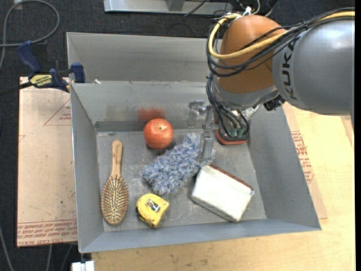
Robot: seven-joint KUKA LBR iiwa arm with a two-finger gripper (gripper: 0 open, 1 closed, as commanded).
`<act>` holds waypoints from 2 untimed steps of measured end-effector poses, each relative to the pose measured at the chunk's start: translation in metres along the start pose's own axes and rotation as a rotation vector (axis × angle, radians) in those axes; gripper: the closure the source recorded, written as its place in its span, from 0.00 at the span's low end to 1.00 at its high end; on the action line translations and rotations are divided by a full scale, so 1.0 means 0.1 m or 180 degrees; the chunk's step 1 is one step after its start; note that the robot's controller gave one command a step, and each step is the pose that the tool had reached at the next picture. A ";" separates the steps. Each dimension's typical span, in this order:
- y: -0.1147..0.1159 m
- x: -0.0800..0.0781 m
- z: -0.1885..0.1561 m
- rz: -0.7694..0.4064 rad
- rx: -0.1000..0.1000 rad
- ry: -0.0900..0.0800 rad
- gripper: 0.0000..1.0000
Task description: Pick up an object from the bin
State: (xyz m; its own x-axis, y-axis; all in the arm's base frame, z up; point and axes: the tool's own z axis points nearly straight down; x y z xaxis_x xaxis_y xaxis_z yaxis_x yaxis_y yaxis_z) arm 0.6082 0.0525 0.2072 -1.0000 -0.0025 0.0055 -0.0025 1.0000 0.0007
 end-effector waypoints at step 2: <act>0.03 0.01 0.20 -0.0319 0.0000 -0.0036 0.00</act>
Offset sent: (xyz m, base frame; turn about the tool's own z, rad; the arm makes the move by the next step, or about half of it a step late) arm -0.0153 0.0142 -0.1372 -0.5324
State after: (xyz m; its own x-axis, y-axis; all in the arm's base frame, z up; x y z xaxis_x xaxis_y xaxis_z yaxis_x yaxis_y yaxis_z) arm 0.6073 0.0554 0.1873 -0.9947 -0.1026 -0.0058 -0.1027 0.9947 0.0007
